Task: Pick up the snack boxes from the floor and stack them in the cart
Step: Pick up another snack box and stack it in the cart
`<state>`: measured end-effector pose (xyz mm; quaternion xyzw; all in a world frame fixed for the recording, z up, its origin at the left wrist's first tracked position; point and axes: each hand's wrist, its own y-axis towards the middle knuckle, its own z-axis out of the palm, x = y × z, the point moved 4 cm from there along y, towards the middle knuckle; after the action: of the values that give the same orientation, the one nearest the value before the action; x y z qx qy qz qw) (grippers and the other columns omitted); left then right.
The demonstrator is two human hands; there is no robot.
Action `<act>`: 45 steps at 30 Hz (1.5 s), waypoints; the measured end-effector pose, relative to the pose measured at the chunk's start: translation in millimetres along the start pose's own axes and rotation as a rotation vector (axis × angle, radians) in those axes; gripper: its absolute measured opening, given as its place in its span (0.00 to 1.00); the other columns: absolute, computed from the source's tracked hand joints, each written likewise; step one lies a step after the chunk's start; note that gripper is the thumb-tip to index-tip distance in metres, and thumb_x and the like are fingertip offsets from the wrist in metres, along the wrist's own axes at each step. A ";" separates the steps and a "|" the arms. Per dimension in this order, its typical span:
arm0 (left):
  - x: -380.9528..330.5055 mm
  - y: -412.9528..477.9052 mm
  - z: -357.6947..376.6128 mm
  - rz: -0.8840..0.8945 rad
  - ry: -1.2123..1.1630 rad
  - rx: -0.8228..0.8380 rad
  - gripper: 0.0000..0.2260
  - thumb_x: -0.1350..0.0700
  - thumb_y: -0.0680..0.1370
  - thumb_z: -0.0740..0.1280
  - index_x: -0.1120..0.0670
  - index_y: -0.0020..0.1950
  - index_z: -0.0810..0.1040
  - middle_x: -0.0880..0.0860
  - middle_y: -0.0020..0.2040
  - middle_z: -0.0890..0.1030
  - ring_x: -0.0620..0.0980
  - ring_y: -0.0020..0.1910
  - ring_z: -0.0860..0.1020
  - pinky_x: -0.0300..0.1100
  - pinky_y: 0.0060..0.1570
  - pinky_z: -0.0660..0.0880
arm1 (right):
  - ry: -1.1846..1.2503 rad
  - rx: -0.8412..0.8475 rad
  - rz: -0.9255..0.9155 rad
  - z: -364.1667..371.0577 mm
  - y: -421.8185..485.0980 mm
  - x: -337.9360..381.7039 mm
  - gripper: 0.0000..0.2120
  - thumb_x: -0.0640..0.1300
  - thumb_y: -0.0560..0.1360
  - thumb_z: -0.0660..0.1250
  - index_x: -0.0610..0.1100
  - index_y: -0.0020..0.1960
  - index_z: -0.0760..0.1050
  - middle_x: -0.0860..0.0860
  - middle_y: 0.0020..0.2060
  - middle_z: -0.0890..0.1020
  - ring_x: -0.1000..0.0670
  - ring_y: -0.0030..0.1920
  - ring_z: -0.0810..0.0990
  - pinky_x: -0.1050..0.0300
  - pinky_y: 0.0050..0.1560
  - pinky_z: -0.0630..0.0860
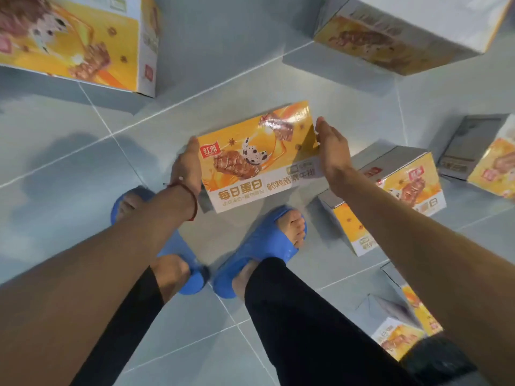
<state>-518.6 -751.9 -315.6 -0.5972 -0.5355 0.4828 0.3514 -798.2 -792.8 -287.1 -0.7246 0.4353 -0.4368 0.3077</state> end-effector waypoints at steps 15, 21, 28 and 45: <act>-21.4 -98.9 -24.3 0.093 -0.201 0.030 0.23 0.37 0.82 0.58 0.49 0.71 0.72 0.51 0.61 0.82 0.55 0.57 0.82 0.54 0.60 0.78 | 0.070 0.021 0.009 -8.2 -102.3 20.4 0.29 0.69 0.80 0.60 0.46 0.65 0.73 0.52 0.53 0.80 0.45 0.58 0.80 0.44 0.62 0.75; -42.8 -194.1 -90.1 0.145 -0.140 0.020 0.28 0.25 0.71 0.61 0.43 0.62 0.74 0.46 0.50 0.85 0.50 0.48 0.85 0.54 0.54 0.81 | 0.154 -0.065 -0.015 -25.3 -220.2 60.9 0.37 0.75 0.74 0.60 0.45 0.64 0.75 0.52 0.53 0.81 0.47 0.55 0.80 0.45 0.57 0.76; -81.0 -322.1 -170.2 0.232 -0.217 0.041 0.13 0.43 0.81 0.64 0.51 0.58 0.69 0.47 0.42 0.84 0.44 0.40 0.85 0.35 0.30 0.77 | 0.257 -0.089 -0.003 -40.4 -355.7 114.5 0.33 0.70 0.78 0.62 0.45 0.70 0.72 0.54 0.55 0.80 0.53 0.54 0.80 0.49 0.60 0.74; -75.2 -554.5 -342.3 0.346 -0.560 0.024 0.25 0.55 0.67 0.64 0.53 0.65 0.69 0.53 0.51 0.80 0.49 0.45 0.81 0.42 0.41 0.75 | 0.201 0.247 -0.371 -67.5 -615.9 213.9 0.26 0.54 0.73 0.65 0.59 0.71 0.71 0.56 0.59 0.85 0.56 0.55 0.84 0.68 0.44 0.79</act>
<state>-355.9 -692.6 317.2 -0.5193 -0.4962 0.6869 0.1105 -584.8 -723.8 328.8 -0.7020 0.2664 -0.6057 0.2634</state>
